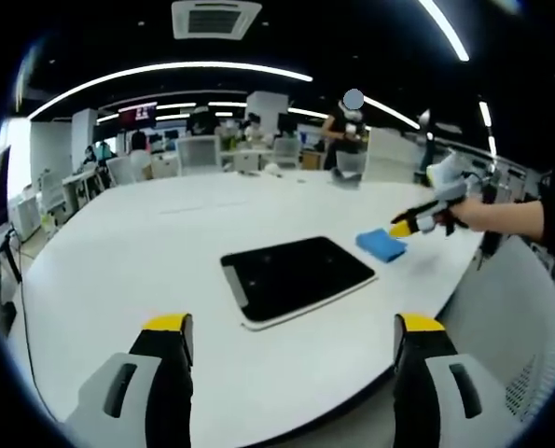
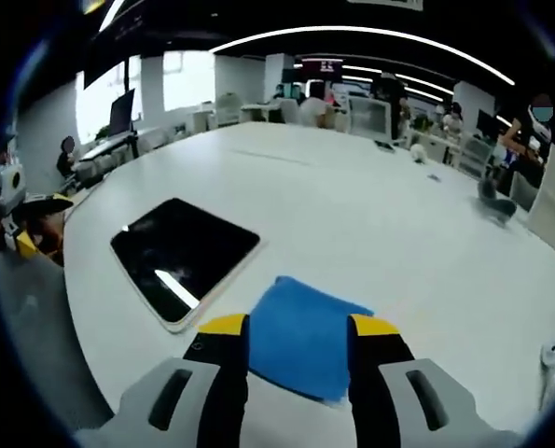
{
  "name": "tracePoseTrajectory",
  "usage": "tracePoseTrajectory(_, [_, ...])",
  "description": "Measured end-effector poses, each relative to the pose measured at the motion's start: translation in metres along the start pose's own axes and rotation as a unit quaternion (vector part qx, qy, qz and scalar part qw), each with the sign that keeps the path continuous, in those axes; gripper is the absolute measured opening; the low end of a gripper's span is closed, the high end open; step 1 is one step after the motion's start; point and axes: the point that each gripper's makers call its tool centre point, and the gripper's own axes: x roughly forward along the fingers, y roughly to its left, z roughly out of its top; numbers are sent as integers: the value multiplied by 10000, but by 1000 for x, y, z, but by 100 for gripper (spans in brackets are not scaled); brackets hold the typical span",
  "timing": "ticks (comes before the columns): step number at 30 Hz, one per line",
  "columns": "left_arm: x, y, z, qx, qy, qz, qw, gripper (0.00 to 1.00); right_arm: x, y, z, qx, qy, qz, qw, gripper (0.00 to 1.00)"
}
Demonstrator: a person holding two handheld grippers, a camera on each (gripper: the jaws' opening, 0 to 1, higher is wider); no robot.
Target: Wipe the mirror surface with the cleaning cloth until all visible marks leave the cleaned area.
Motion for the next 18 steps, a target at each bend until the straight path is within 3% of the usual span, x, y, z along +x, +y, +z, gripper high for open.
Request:
tracePoseTrajectory(9, [0, 1, 1, -32, -42, 33, 10000, 87, 20, 3, -6, -21, 195, 136, 9997, 37])
tracePoseTrajectory(13, [0, 0, -1, 15, 18, 10, 10000, 86, 33, -4, -13, -238, 389, 82, 9989, 35])
tracePoseTrajectory(15, [0, 0, 0, 2, -8, 25, 10000, 86, 35, -5, -24, -407, 661, 30, 9970, 35])
tracePoseTrajectory(16, [0, 1, -1, 11, 19, 28, 10000, 86, 38, 0, -17, -218, 406, 89, 9989, 33])
tracePoseTrajectory(18, [0, 0, -1, 6, 15, 14, 10000, 86, 36, 1, -21, -31, 445, 202, 9988, 30])
